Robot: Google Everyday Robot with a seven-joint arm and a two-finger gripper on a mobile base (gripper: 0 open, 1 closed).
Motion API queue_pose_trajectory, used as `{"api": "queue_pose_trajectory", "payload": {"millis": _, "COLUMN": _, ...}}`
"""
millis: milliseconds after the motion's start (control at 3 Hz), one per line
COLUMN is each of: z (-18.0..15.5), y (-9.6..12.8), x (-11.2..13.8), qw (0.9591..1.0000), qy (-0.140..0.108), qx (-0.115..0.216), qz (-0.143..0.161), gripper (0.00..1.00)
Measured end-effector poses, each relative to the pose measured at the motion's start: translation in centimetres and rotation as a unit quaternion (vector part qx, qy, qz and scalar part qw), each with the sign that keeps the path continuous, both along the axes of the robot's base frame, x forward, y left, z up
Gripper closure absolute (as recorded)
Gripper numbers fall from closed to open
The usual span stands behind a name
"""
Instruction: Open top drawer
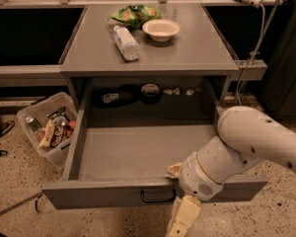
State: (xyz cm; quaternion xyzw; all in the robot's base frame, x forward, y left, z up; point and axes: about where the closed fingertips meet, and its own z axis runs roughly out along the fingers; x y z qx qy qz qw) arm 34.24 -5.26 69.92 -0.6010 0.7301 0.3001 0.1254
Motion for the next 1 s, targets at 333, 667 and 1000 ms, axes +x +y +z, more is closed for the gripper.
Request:
{"api": "queue_pose_trajectory", "payload": {"millis": 333, "z": -0.1, "y": 0.3, "x": -0.4, "qw": 0.9999, "qy": 0.012, "qx": -0.007, "qz": 0.010, "gripper": 0.00}}
{"api": "queue_pose_trajectory", "payload": {"millis": 667, "z": 0.2, "y": 0.9, "x": -3.0, "qw": 0.9977, "qy": 0.060, "qx": -0.013, "qz": 0.028, "gripper": 0.00}}
{"api": "queue_pose_trajectory", "payload": {"millis": 1000, "z": 0.2, "y": 0.9, "x": -3.0, "qw": 0.9977, "qy": 0.060, "qx": -0.013, "qz": 0.028, "gripper": 0.00}}
